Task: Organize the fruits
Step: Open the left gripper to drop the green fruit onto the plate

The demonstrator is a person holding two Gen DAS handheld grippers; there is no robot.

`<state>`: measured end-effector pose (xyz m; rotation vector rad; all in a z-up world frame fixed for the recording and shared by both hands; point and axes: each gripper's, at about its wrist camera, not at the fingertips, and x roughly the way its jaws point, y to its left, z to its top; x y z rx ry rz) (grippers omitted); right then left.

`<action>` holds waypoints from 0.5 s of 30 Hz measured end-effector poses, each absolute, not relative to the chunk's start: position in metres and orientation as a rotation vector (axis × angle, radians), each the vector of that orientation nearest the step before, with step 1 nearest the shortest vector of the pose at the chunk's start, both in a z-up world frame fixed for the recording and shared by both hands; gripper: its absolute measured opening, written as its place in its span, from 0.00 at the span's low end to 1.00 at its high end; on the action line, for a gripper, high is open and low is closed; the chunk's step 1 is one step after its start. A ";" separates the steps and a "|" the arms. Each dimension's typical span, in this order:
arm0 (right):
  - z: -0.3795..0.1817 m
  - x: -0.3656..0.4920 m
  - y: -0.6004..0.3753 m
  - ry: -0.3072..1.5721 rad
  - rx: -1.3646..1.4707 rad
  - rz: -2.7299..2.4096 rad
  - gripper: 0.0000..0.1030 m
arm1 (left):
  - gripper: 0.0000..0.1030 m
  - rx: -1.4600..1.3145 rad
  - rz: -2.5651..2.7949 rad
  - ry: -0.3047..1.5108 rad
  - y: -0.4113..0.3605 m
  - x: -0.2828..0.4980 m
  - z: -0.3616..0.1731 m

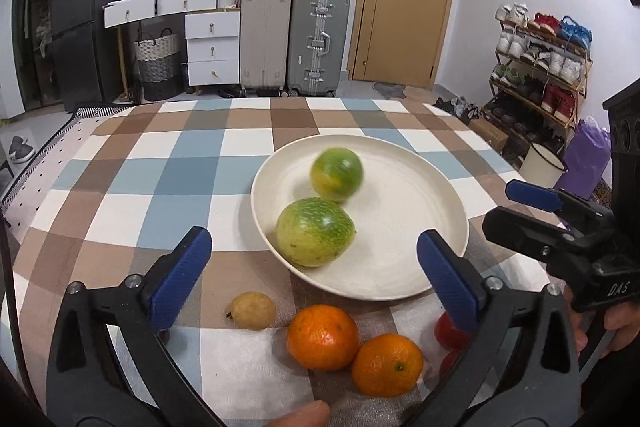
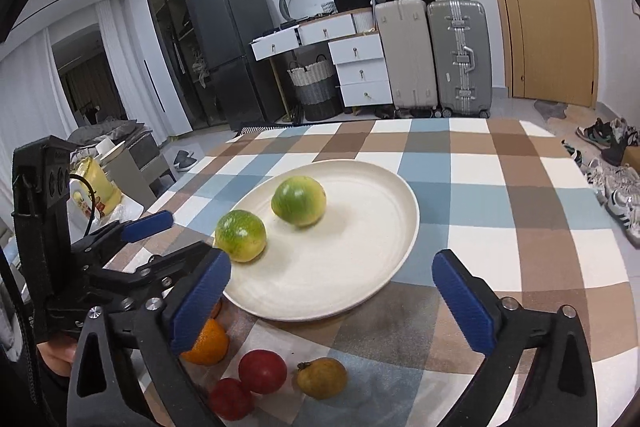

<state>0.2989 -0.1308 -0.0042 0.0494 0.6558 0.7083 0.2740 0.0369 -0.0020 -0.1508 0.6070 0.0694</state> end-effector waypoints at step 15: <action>-0.005 0.281 -0.149 0.681 0.003 0.711 1.00 | 0.99 -0.135 0.066 0.584 0.027 0.238 0.006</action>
